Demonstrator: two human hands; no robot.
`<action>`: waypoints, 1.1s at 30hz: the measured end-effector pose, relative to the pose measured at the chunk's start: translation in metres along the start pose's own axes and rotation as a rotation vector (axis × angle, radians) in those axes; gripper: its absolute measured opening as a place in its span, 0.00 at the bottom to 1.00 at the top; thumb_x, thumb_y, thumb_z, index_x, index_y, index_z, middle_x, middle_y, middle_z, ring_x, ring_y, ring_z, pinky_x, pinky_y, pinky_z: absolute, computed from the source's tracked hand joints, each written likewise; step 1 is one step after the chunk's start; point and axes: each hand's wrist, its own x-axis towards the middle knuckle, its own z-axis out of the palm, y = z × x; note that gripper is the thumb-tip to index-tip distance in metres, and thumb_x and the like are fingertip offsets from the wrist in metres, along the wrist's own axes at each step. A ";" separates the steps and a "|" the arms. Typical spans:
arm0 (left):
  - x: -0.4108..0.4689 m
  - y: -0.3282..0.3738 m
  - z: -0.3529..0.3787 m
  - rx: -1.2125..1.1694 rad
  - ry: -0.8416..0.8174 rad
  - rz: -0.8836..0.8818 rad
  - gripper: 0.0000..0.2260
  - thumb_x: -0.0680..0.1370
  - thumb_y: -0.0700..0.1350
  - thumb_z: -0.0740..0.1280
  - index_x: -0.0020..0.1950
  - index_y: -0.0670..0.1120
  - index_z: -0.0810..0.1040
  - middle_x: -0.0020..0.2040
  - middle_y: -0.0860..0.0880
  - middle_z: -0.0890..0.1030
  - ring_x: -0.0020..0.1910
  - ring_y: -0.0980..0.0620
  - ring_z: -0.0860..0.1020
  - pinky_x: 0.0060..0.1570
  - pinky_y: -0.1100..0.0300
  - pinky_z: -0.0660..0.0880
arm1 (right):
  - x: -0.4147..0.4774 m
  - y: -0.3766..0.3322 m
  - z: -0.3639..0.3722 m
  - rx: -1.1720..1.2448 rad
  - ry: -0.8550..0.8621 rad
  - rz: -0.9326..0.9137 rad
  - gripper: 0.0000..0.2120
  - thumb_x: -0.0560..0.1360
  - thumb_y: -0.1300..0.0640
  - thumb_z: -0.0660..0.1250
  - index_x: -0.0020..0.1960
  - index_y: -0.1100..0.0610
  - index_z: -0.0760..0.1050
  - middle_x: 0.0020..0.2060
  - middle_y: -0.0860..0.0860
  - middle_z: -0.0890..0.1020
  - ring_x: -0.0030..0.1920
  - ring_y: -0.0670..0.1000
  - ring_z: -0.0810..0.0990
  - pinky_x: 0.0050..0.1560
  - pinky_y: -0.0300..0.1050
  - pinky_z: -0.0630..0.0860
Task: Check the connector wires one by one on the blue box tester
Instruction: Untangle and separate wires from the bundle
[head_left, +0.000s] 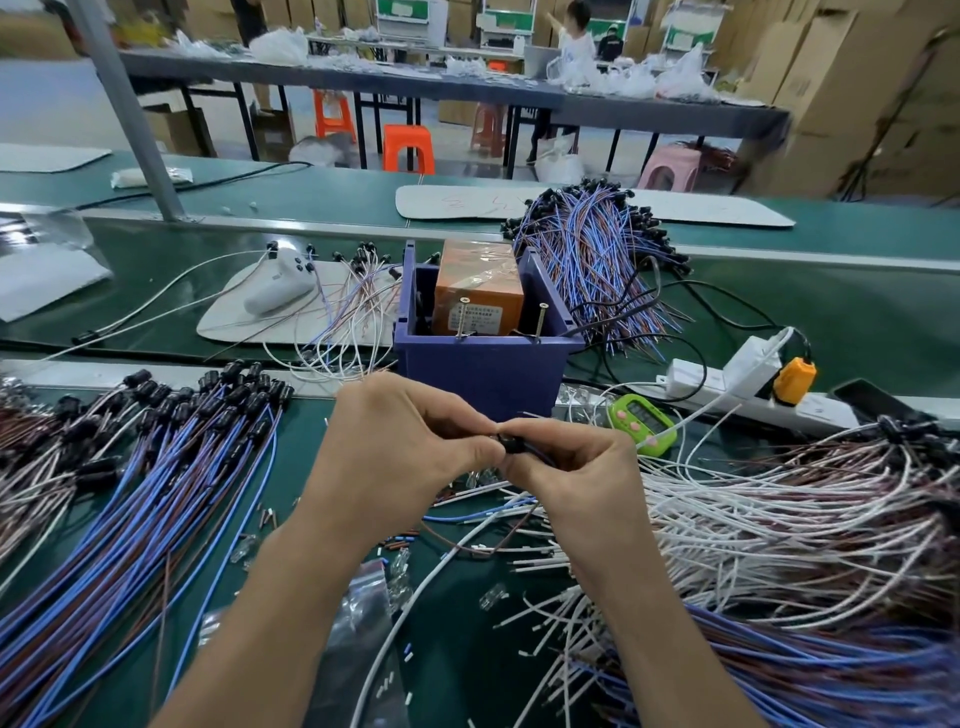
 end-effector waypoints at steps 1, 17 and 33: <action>0.000 -0.001 0.000 0.011 0.005 0.006 0.13 0.66 0.44 0.83 0.40 0.63 0.87 0.31 0.61 0.84 0.30 0.60 0.83 0.31 0.66 0.77 | 0.000 0.001 0.000 -0.018 0.005 -0.008 0.13 0.69 0.65 0.75 0.47 0.49 0.88 0.42 0.50 0.88 0.44 0.51 0.88 0.46 0.41 0.82; 0.007 -0.022 -0.003 -0.399 -0.191 -0.121 0.07 0.68 0.50 0.82 0.45 0.53 0.90 0.38 0.48 0.88 0.37 0.55 0.85 0.39 0.65 0.79 | -0.001 -0.001 0.003 -0.055 0.030 -0.013 0.13 0.70 0.66 0.77 0.49 0.49 0.88 0.42 0.49 0.88 0.44 0.52 0.88 0.47 0.45 0.83; 0.006 -0.022 0.027 -0.541 -0.162 -0.171 0.14 0.70 0.47 0.79 0.55 0.50 0.88 0.49 0.49 0.88 0.49 0.55 0.86 0.50 0.63 0.82 | 0.003 -0.007 0.003 0.167 0.229 0.015 0.10 0.77 0.64 0.71 0.44 0.51 0.87 0.28 0.51 0.80 0.24 0.46 0.71 0.24 0.38 0.70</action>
